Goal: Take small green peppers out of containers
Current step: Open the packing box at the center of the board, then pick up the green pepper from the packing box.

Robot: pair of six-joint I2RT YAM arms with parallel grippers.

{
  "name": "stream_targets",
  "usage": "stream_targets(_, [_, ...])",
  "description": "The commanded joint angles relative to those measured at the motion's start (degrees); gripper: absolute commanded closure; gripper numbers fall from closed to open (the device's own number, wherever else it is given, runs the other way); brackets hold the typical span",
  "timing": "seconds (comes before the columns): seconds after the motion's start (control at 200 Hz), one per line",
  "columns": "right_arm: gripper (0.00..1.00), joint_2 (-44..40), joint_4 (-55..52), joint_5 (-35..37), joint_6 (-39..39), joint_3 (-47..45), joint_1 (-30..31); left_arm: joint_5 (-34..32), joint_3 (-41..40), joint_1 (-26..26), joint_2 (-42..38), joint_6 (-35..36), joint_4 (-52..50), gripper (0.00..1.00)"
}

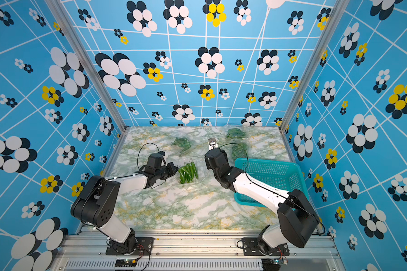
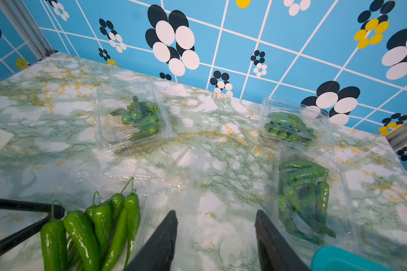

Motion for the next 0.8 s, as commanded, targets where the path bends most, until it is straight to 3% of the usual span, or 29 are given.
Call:
stream_targets(0.0, [0.44, -1.26, 5.14, -2.41, -1.84, -2.69, 0.31, -0.38, -0.28, 0.51, -2.10, 1.35, -0.47, 0.91])
stream_targets(0.225, [0.41, -2.07, 8.18, -12.13, -4.78, -3.67, 1.40, -0.15, -1.04, 0.51, -2.84, 1.57, 1.36, 0.89])
stream_targets(0.425, [0.42, 9.41, -8.61, -25.92, -3.92, 9.90, 1.70, 0.28, -1.28, 0.53, -3.13, 1.75, 1.91, 0.81])
stream_targets(0.62, [0.42, 17.75, -14.28, -29.18, -2.93, 15.67, 1.87, -0.50, -1.01, 0.45, -3.90, 2.27, 0.39, 0.65])
stream_targets(0.794, [0.42, 22.83, -18.16, -31.11, -2.82, 19.70, 2.19, -3.03, -2.43, 0.49, -6.77, 2.96, 0.21, 0.61])
